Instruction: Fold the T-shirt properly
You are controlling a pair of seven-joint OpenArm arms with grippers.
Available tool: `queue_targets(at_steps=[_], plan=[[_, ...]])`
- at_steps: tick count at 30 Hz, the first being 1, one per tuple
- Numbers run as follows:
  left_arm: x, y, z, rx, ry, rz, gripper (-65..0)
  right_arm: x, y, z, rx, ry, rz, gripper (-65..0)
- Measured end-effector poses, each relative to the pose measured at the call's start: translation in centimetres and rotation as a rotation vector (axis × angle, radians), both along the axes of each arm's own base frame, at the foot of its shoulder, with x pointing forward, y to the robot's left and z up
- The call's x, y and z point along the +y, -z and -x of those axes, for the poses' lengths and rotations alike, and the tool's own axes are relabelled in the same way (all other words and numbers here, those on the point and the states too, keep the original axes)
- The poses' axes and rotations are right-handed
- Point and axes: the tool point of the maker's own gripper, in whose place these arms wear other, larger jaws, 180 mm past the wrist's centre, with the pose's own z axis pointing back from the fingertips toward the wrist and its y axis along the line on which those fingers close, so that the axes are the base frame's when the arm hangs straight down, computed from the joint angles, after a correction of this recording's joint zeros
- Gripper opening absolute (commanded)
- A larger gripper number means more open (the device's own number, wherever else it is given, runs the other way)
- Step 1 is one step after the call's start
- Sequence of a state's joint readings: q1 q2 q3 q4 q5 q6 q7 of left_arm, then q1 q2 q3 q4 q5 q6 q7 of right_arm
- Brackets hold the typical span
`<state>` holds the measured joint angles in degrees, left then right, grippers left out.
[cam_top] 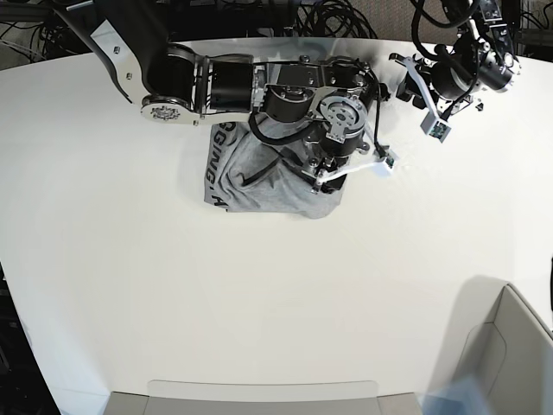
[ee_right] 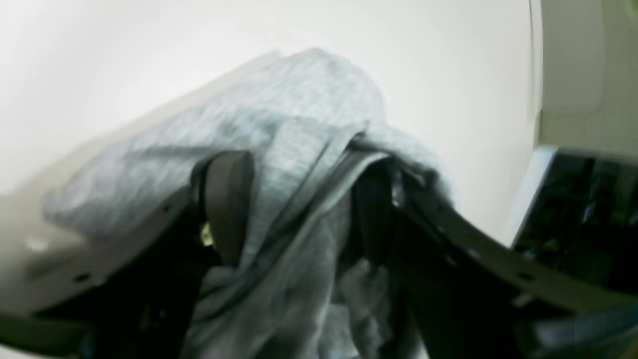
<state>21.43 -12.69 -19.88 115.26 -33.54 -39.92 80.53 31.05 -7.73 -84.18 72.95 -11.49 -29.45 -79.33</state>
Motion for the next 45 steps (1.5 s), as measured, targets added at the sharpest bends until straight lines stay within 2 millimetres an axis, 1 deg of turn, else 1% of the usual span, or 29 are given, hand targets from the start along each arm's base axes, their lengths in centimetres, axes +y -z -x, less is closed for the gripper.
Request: queue_targets(at_steps=[2, 4, 5, 6, 7, 8, 9, 11, 13, 14, 16, 17, 18, 19, 21, 22, 23, 24, 26, 30, 34, 38, 41, 45], plan=[[0.0, 0.0, 0.0, 0.0, 0.0, 0.0, -46.2, 1.2, -0.8, 1.5, 0.015, -0.046, -0.047, -31.6], [0.0, 0.0, 0.0, 0.0, 0.0, 0.0, -46.2, 3.1, -2.0, 3.9, 0.054, -0.099, -0.131, -31.6], [0.0, 0.0, 0.0, 0.0, 0.0, 0.0, -46.2, 4.1, -2.9, 5.1, 0.068, -0.124, -0.179, -31.6], [0.0, 0.0, 0.0, 0.0, 0.0, 0.0, -46.2, 4.8, -3.7, 5.7, 0.088, -0.13, -0.226, -31.6], [0.0, 0.0, 0.0, 0.0, 0.0, 0.0, -46.2, 5.0, -4.2, 6.0, 0.113, -0.112, -0.265, -31.6], [0.0, 0.0, 0.0, 0.0, 0.0, 0.0, -46.2, 5.2, -4.8, 5.7, 0.111, -0.096, -0.295, -31.6], [0.0, 0.0, 0.0, 0.0, 0.0, 0.0, -46.2, 5.0, -5.4, 4.8, 0.092, -0.081, -0.306, -31.6], [0.0, 0.0, 0.0, 0.001, 0.0, 0.0, -46.2, 4.1, -6.0, 3.7, 0.057, -0.067, -0.313, -31.7], [0.0, 0.1, 0.1, 0.003, 0.0, 0.0, -46.2, 3.5, -6.0, 4.3, 0.073, -0.065, -0.327, -34.1], [0.0, 0.0, 0.1, 0.001, 0.0, 0.0, -46.2, 3.2, -5.9, 4.7, 0.088, -0.057, -0.341, -36.4], [0.0, -0.1, -0.2, -0.007, 0.0, 0.001, -46.2, 2.4, -5.3, 5.8, 0.156, -0.01, -0.382, -44.6], [-0.1, -0.1, -0.3, -0.012, -0.001, 0.004, -46.2, 1.9, -5.4, 5.8, 0.171, 0.021, -0.406, -48.5], [-0.1, -0.1, -0.3, -0.011, -0.001, 0.004, -46.2, 1.0, -5.4, 5.7, 0.185, 0.063, -0.43, -53.3], [-0.1, 0.0, 0.1, 0.0, -0.002, 0.004, -46.2, 0.2, -5.8, 5.0, 0.171, 0.092, -0.449, -58.0], [-0.1, 0.2, 0.3, 0.009, -0.001, 0.002, -46.2, -1.6, -6.8, 4.3, 0.16, 0.163, -0.509, -65.0], [0.0, 0.1, 0.3, 0.009, -0.001, 0.0, -46.2, -2.5, -7.2, 4.1, 0.155, 0.195, -0.536, -65.0], [-0.1, 0.1, 0.1, 0.003, -0.001, 0.002, -46.2, -2.9, -7.5, 3.8, 0.152, 0.213, -0.557, -65.0], [0.0, 0.0, -0.1, -0.003, 0.0, 0.0, -46.2, -3.4, -7.4, 4.0, 0.174, 0.24, -0.576, -65.0], [-0.1, -0.1, -0.3, -0.008, -0.001, 0.003, -46.2, -4.7, -7.1, 3.5, 0.173, 0.287, -0.572, -65.0], [-0.2, 0.0, -0.1, -0.002, -0.003, 0.007, -46.2, -6.8, -6.6, 2.6, 0.17, 0.319, -0.536, -65.0], [-0.6, 0.0, -0.3, -0.008, -0.009, 0.021, -46.2, -7.7, -6.1, 3.6, 0.208, 0.355, -0.546, -65.0], [-0.8, 0.1, -0.1, -0.003, -0.012, 0.027, -46.2, -8.4, -5.8, 3.2, 0.206, 0.386, -0.543, -65.0], [-0.8, 0.2, -0.2, -0.002, -0.015, 0.031, -46.2, -8.9, -4.3, 3.2, 0.229, 0.407, -0.496, -65.0], [-0.8, 0.3, 0.0, 0.003, -0.015, 0.031, -46.2, -9.8, -2.5, 2.2, 0.246, 0.391, -0.396, -65.0]])
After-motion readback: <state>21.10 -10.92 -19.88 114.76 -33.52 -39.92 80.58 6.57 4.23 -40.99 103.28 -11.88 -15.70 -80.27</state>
